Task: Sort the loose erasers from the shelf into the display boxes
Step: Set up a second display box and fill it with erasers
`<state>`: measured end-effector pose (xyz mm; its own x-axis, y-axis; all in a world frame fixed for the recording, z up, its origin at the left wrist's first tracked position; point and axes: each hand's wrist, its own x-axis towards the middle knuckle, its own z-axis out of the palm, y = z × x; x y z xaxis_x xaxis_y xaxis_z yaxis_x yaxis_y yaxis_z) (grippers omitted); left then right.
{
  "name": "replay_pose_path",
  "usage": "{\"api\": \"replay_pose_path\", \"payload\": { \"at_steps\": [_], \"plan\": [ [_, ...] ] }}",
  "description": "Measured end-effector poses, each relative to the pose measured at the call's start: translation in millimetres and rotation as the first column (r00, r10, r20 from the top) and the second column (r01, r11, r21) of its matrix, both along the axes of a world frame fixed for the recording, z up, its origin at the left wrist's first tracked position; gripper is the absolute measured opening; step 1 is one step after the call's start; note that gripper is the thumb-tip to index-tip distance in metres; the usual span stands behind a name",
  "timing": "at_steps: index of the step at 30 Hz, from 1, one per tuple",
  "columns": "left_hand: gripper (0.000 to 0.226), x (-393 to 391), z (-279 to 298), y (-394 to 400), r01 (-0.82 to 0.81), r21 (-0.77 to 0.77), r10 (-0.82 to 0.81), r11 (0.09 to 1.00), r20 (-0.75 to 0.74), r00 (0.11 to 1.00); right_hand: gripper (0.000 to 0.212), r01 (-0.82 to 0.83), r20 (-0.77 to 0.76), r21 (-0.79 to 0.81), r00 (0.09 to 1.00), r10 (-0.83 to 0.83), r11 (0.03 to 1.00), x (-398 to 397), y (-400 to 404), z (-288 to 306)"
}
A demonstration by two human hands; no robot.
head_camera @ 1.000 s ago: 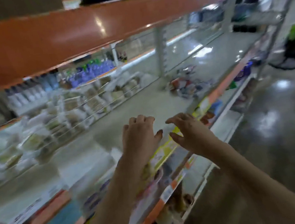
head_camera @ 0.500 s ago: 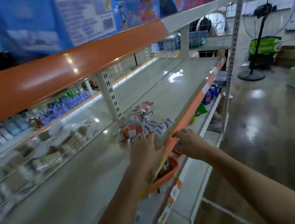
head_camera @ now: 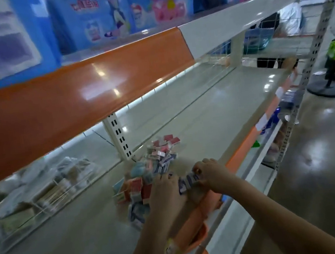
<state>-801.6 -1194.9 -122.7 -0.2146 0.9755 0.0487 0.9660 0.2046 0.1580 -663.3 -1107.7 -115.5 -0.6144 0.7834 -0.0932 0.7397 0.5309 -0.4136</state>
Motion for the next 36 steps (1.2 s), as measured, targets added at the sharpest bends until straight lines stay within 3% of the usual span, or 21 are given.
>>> {"api": "replay_pose_path", "payload": {
  "at_steps": [5, 12, 16, 19, 28, 36],
  "plan": [
    [0.052, 5.9, -0.5, 1.6, -0.074, -0.036, 0.073, 0.997, -0.032, 0.997, 0.033, -0.193, -0.058, -0.012, 0.980, 0.192, 0.981, 9.1, 31.7, -11.0],
    [0.021, 32.9, 10.8, 1.1, -0.298, 0.059, 0.299, 0.953, -0.011, 0.954, 0.033, -0.381, -0.172, 0.027, 0.909, 0.380, 0.924, 21.6, 64.4, -13.2],
    [0.021, 39.0, 18.5, -4.1, -0.412, 0.086, 0.400, 0.907, 0.131, 0.907, 0.029, -0.468, -0.272, 0.039, 0.845, 0.461, 0.883, 25.6, 70.7, -3.8],
    [0.022, 38.8, 25.6, -24.7, -0.500, 0.160, 0.479, 0.851, 0.155, 0.864, 0.027, -0.570, -0.334, 0.055, 0.763, 0.553, 0.820, 18.7, 59.8, 6.1],
    [0.017, 35.0, 47.0, -156.2, -0.715, 0.309, 0.699, 0.627, 0.182, 0.691, 0.025, -0.809, -0.469, 0.091, 0.480, 0.742, 0.581, -39.5, -45.7, 38.7],
    [0.022, 45.0, 69.8, -336.6, -0.847, 0.376, 0.855, 0.376, 0.211, 0.473, 0.019, -0.931, -0.520, 0.058, 0.279, 0.807, 0.360, -85.9, -215.1, 49.0]
  ]
}}
